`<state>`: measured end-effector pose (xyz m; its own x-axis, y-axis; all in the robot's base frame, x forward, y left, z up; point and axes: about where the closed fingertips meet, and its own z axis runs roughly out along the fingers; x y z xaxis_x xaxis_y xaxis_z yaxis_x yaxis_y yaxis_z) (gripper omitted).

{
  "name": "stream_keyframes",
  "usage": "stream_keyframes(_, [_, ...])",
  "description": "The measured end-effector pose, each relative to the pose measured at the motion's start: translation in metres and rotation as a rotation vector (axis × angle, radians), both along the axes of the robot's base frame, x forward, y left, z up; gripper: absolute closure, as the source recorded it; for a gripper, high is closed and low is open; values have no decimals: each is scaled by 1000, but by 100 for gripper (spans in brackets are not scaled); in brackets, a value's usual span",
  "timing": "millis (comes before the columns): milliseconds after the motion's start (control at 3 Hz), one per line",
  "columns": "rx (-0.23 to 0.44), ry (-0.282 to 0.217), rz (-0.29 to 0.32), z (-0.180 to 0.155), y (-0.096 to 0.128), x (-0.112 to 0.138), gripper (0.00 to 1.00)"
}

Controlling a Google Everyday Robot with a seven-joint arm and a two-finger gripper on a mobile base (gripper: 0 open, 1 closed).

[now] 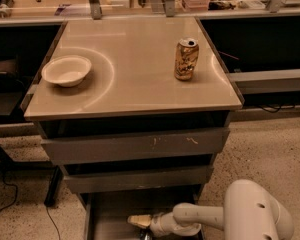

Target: Place redbull can into bottom drawer

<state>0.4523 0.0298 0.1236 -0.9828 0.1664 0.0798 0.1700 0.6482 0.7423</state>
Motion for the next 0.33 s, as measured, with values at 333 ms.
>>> stream_keyframes(333, [0, 0, 0, 0, 0, 0, 0])
